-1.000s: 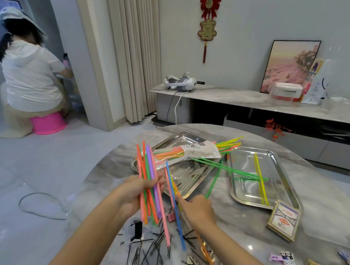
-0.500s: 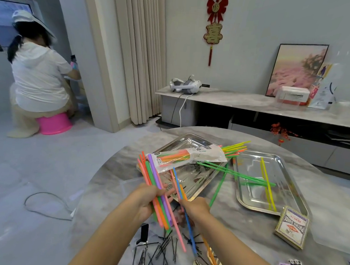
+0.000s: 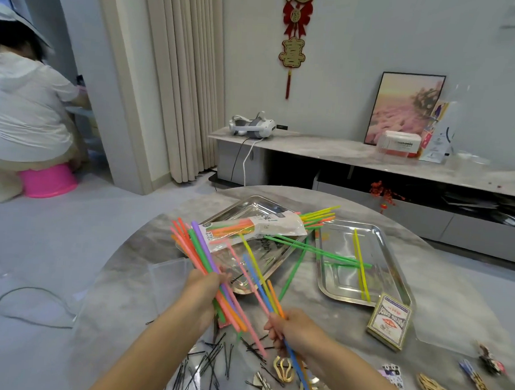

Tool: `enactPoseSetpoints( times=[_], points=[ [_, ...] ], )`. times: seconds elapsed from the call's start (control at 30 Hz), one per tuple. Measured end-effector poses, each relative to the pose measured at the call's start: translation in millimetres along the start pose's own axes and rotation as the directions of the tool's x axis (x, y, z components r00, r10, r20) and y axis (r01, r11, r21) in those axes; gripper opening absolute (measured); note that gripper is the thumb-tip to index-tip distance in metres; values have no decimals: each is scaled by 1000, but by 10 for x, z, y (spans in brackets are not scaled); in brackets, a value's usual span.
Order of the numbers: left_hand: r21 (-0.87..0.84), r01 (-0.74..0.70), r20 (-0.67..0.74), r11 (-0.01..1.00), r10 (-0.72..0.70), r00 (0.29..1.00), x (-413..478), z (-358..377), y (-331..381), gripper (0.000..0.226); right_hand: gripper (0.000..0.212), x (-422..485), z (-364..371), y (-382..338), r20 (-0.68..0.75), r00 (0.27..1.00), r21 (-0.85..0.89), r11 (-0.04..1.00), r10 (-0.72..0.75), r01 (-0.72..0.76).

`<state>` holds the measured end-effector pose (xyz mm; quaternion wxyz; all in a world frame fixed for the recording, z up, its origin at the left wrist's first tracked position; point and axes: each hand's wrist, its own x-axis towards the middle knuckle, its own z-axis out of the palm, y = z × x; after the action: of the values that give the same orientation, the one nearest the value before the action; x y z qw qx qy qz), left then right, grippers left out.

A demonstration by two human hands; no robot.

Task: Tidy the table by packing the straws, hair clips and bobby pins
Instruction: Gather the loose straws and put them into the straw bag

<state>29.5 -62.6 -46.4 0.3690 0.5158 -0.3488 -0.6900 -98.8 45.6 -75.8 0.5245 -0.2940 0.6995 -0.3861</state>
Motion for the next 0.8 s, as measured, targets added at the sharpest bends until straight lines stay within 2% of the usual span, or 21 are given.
enactPoseSetpoints(
  times=[0.13, 0.23, 0.3, 0.4, 0.53, 0.67, 0.8],
  points=[
    [-36, 15, 56, 999, -13, 998, -119, 122, -2, 18, 32, -233, -259, 85, 6, 993, 135, 984, -119, 118],
    [-74, 57, 211, 996, -41, 977, -267, 298, -74, 29, 27, -354, -465, 160, 33, 973, 179, 959, -230, 221],
    [-84, 65, 327, 994, -34, 945, -383, 434, -123, 25, 26, -385, -554, 214, 53, 967, 171, 957, -248, 236],
    [-65, 49, 403, 997, -19, 915, -489, 582, -224, 18, 24, -397, -596, 285, 113, 971, 225, 957, -210, 181],
    [-115, 43, 495, 992, 20, 869, -476, 618, -386, 28, 22, -420, -551, 291, 176, 974, 168, 980, -139, 110],
    [-173, 50, 474, 984, 39, 880, -455, 605, -454, 46, 24, -463, -530, 251, 243, 960, 37, 990, -143, 138],
    [-141, 63, 437, 988, 5, 899, -450, 609, -451, 46, 26, -546, -619, 174, 289, 953, -37, 994, -87, 102]
  ],
)
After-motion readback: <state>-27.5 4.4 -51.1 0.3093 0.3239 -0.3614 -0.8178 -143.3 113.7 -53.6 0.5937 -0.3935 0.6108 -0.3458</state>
